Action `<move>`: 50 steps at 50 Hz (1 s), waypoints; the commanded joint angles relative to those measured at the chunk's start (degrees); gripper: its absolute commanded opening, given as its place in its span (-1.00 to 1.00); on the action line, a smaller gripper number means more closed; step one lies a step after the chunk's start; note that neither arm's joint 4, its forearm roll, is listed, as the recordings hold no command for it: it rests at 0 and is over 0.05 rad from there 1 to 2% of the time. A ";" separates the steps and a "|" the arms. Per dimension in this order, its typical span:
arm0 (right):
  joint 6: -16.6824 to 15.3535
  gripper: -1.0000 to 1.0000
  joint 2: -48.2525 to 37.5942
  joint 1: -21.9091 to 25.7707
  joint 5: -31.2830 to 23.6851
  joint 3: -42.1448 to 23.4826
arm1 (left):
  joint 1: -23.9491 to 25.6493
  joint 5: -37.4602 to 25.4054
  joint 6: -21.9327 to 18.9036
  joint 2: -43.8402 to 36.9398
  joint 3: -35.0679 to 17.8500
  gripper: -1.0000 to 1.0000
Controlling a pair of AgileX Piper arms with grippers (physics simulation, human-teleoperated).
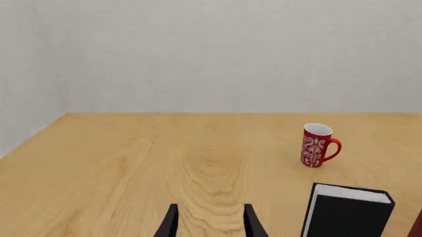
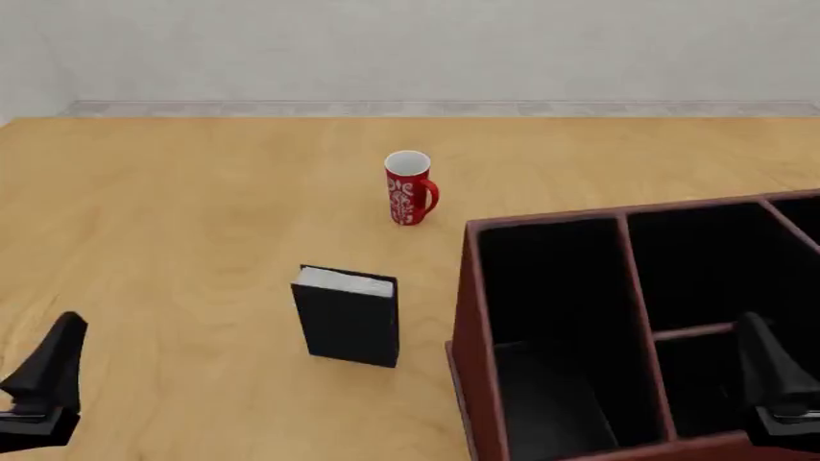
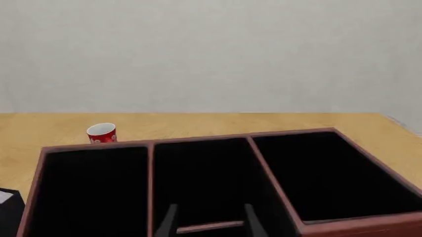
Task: Pick up the book and place it in the left compartment of the caddy.
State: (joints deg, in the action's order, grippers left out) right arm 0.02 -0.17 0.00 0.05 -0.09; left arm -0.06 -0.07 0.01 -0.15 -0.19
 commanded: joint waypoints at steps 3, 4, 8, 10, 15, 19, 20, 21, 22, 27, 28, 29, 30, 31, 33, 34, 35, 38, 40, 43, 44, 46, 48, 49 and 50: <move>0.02 1.00 -0.30 0.00 0.12 -0.12 | 0.06 -0.26 0.00 -0.52 -0.73 1.00; 0.01 1.00 -0.30 -0.01 0.12 -0.13 | 0.05 0.06 0.00 -0.43 -0.32 1.00; 0.00 1.00 -0.32 0.00 0.12 -0.15 | 0.06 -0.09 -0.13 -0.41 -0.63 1.00; 0.00 1.00 -0.33 0.00 0.13 -0.15 | 0.05 -0.15 -0.08 -0.46 -0.68 1.00; 0.02 1.00 -0.32 0.00 0.10 -0.15 | 0.06 -0.10 0.01 -0.52 -0.57 1.00; -0.01 1.00 -0.27 0.00 0.03 -0.17 | 0.05 -0.36 0.00 -0.59 -0.88 1.00; -0.01 1.00 -0.27 0.00 0.03 -0.17 | 0.05 -0.36 0.00 -0.59 -0.88 1.00; -0.01 1.00 -0.26 0.00 0.02 -0.17 | 0.07 0.02 -0.22 -0.21 -0.36 1.00; 0.09 1.00 -0.27 0.00 0.02 -0.17 | 0.09 0.23 -0.40 -0.06 -0.18 1.00; -0.50 1.00 -0.25 1.58 -1.04 -3.26 | 0.10 0.00 -0.46 -0.03 -0.43 1.00; -0.50 1.00 0.02 1.58 -1.35 -3.30 | 0.10 0.02 -0.46 -0.03 -0.41 1.00; 0.39 1.00 -0.31 1.88 -2.07 -4.15 | 0.05 0.04 -0.01 -0.31 -0.21 1.00; 1.95 1.00 -2.42 2.92 -1.92 -5.53 | 0.05 0.13 0.06 -0.38 -0.11 1.00; 1.48 1.00 -3.73 3.56 -1.57 -6.22 | 0.10 0.33 -0.54 0.01 -0.15 1.00; -0.15 1.00 -9.25 6.93 0.57 -7.82 | 0.07 0.23 -0.28 -0.11 -0.10 1.00; 1.08 1.00 -11.80 7.06 1.43 -8.43 | 0.05 0.18 -0.01 -0.35 -0.09 1.00; 1.08 1.00 -11.91 7.06 1.54 -8.43 | 0.04 -0.24 -0.16 -0.28 -0.60 1.00; -0.46 1.00 -12.69 8.41 0.79 -11.38 | 0.08 -0.26 -0.34 -0.08 -0.63 1.00; 1.45 1.00 -15.46 9.92 1.59 -12.42 | 0.04 0.05 -0.06 -0.25 -0.18 1.00; -0.81 1.00 -19.49 12.70 1.84 -14.61 | 0.06 0.28 -0.26 -0.13 -0.03 1.00; -0.81 1.00 -19.53 12.70 1.87 -14.61 | 0.06 0.28 -0.26 -0.13 -0.03 1.00; -1.37 1.00 -22.83 14.59 1.33 -17.04 | 0.08 0.47 -0.41 -0.11 0.04 1.00; -2.19 1.00 -23.76 16.38 0.43 -18.98 | 0.06 0.48 -0.22 -0.29 0.07 1.00; -2.32 1.00 -24.42 16.59 -0.25 -20.18 | 0.02 0.62 0.12 -0.78 0.08 1.00; -3.08 1.00 -25.13 17.64 -0.94 -21.33 | 0.05 0.57 -0.06 -0.53 0.08 1.00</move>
State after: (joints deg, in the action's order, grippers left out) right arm -0.77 -17.10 11.19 0.74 -13.68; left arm 0.02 0.12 -0.23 -0.59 -0.61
